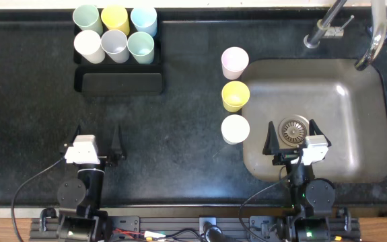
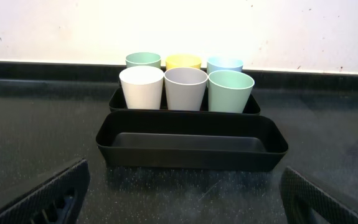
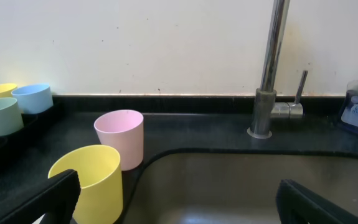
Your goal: Store Cups
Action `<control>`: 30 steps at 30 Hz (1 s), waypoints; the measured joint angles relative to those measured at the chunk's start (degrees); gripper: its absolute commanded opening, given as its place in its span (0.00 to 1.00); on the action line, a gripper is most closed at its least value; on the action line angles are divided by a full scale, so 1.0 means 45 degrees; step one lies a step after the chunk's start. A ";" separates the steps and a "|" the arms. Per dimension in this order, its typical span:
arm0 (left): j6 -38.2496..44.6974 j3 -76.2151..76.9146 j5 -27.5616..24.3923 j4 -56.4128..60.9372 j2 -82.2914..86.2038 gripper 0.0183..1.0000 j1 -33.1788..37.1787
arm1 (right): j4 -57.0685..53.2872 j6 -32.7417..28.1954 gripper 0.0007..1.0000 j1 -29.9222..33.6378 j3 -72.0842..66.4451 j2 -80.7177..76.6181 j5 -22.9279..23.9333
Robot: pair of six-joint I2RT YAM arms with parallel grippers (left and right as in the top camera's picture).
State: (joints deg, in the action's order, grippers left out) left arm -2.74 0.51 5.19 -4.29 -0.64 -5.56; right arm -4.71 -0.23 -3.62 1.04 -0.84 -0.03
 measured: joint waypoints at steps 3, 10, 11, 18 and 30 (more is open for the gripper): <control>0.0000 0.0000 0.0000 0.0005 0.0000 1.00 0.0000 | 0.0000 -0.0005 1.00 0.0000 0.0000 0.0000 0.0000; -0.0010 0.0291 -0.0102 -0.0092 -0.1083 1.00 0.0000 | 0.0005 0.0000 1.00 0.0000 0.0000 0.0000 0.0005; -0.0039 0.0631 -0.0257 -0.0146 -0.1899 1.00 0.0000 | 0.0000 0.0000 1.00 0.0000 0.0000 0.0000 0.0000; -0.0962 0.8529 -0.3050 -0.1467 -1.1045 1.00 -0.0005 | 0.0000 -0.0010 1.00 0.0000 0.0000 0.0019 0.0005; -0.2832 2.9619 -0.2832 -1.2031 -2.6787 1.00 -0.4595 | 0.0000 -0.0005 1.00 0.0000 0.0000 0.0024 0.0000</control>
State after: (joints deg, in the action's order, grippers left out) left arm -15.49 133.80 -7.55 -58.43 -121.19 -26.24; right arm -4.71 -0.25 -3.62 1.04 -0.73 -0.03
